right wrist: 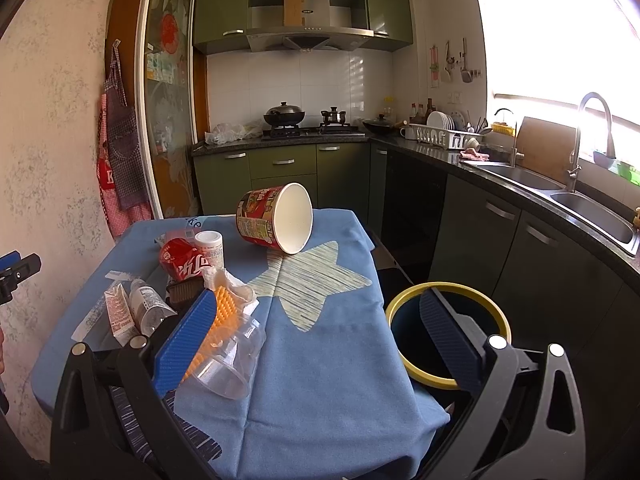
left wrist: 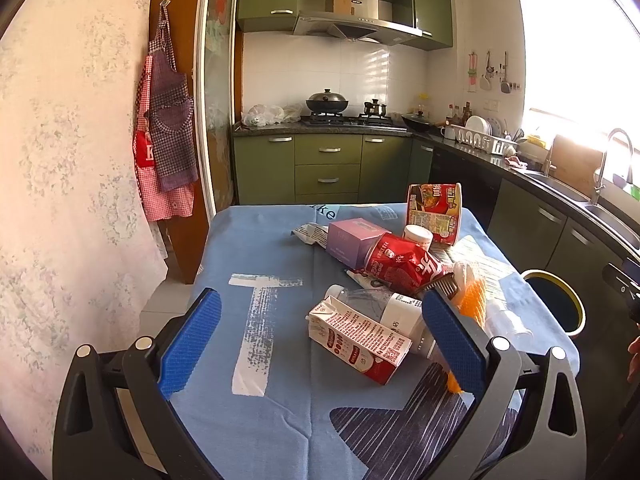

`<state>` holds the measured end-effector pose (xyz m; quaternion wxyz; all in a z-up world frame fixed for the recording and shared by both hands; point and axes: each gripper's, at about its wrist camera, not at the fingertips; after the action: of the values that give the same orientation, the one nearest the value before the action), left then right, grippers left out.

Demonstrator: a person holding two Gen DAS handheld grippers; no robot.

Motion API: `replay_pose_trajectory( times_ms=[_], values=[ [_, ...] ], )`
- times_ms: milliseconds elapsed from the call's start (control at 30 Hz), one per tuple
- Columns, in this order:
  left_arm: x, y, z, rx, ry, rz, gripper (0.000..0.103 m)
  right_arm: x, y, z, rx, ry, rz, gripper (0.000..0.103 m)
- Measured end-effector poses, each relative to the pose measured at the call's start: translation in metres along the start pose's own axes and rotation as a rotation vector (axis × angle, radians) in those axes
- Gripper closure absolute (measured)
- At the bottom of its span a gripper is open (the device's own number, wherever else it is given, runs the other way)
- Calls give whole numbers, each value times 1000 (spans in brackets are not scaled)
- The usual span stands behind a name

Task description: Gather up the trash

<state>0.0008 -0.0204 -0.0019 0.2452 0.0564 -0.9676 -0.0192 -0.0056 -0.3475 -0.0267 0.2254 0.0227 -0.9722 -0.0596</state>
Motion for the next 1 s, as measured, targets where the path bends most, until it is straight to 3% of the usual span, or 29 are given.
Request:
replay_pose_trajectory(
  times_ms=[1000],
  values=[
    [-1,-3,2,-4,2,3,4,-2,-1,2,-6,2,1,6]
  ],
)
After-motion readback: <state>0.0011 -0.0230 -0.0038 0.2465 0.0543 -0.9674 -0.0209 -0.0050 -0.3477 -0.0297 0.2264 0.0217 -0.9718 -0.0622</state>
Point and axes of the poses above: each gripper's, at about its wrist camera, not at the fingertips, and x roughly against the way its jaws point, y to its left, z to its underside, and after that the axes turned 10 degrees about -z, right-handed
